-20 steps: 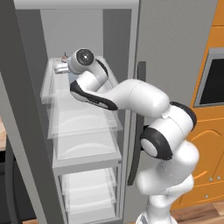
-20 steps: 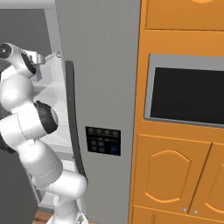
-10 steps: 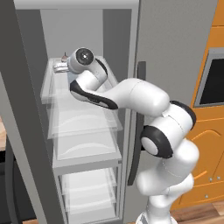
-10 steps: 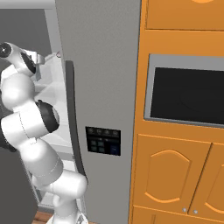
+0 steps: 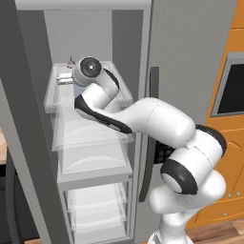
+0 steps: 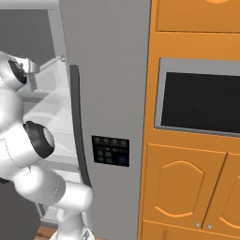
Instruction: Take out the milk from the fridge and place it on the tray on the counter. Then take the sugar cube near the tray and place it in the tray.
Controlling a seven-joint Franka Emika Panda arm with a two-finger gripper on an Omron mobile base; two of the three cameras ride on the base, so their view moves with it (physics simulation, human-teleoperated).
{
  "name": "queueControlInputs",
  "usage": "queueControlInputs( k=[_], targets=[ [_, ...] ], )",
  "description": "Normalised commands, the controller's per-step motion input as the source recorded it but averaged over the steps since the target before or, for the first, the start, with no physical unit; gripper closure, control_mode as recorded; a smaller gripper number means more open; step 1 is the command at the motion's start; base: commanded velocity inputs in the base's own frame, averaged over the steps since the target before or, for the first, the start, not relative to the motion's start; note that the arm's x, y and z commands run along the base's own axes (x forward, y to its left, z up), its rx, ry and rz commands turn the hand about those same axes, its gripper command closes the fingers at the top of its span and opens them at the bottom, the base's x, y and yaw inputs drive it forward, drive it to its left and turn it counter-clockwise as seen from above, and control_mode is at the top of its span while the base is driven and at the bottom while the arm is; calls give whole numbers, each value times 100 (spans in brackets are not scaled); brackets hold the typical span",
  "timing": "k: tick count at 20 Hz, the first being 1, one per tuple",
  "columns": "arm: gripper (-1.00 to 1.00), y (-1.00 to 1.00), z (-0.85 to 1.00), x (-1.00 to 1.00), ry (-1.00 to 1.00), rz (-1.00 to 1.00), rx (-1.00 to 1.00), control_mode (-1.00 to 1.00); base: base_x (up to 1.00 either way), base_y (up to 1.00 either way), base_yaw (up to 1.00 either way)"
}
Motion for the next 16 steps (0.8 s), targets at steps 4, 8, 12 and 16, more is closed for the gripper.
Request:
queueControlInputs(
  k=[4,8,12,16],
  targets=[
    [100,-21,27,-100,0,-1,2,-100,0,0,0],
    [100,-59,40,-100,3,-1,5,-100,0,0,0],
    [100,-92,32,-100,3,1,6,-100,0,0,0],
    [100,-100,0,-100,0,7,11,-100,0,0,0]
  ],
)
